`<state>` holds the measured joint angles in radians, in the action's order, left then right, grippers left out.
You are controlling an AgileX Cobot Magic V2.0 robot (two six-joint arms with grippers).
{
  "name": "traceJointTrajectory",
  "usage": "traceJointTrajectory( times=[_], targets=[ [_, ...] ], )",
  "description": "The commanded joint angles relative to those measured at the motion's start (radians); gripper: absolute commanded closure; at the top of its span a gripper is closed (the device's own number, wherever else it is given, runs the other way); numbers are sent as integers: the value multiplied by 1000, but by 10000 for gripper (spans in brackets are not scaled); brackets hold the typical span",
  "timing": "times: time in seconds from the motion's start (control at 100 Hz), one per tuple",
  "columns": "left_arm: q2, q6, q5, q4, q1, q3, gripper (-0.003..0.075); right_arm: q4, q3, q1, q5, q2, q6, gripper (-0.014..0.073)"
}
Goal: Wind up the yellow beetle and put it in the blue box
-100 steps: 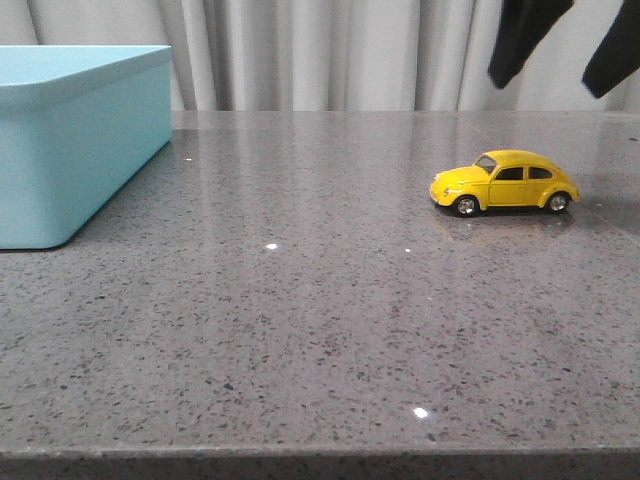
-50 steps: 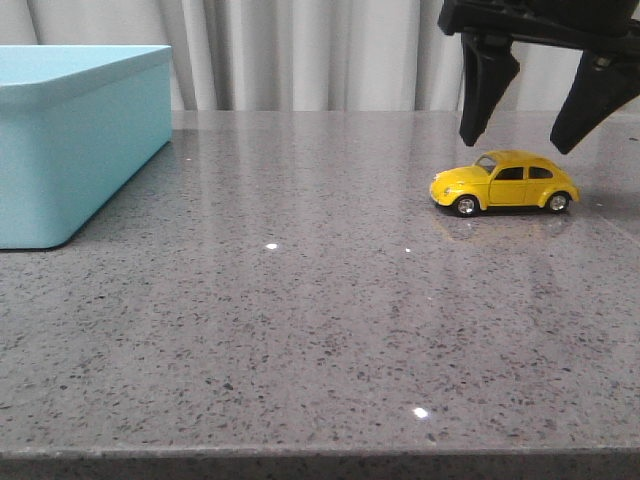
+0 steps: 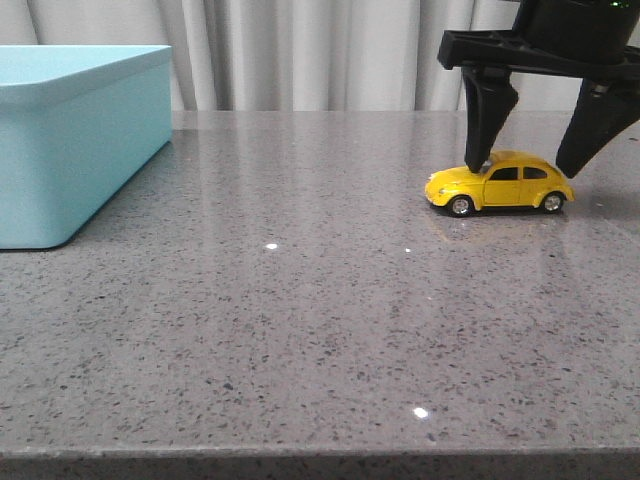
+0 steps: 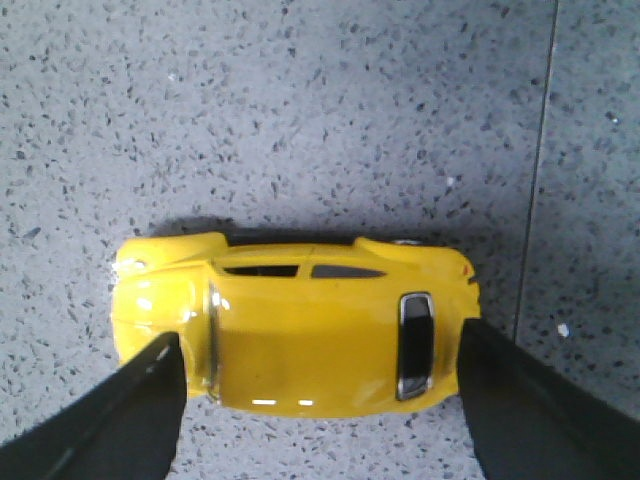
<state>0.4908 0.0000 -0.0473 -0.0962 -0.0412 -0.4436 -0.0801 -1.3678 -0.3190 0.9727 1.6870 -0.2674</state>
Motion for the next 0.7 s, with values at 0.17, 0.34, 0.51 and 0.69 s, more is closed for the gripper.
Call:
traceJointTrajectory(
  times=[0.17,0.34,0.51,0.69],
  targets=[
    [8,0,-82,-9,0,-35,739,35,-37,18,-14,-37,-6,32],
    [8,0,-82,-9,0,-35,739,80,-37,51,14,-37,-6,32],
    [8,0,-82,-9,0,-35,739,137,-37,112,60,-37,-6,32],
    [8,0,-82,-9,0,-35,739,198,-37,191,102,-37,-6,32]
  ],
)
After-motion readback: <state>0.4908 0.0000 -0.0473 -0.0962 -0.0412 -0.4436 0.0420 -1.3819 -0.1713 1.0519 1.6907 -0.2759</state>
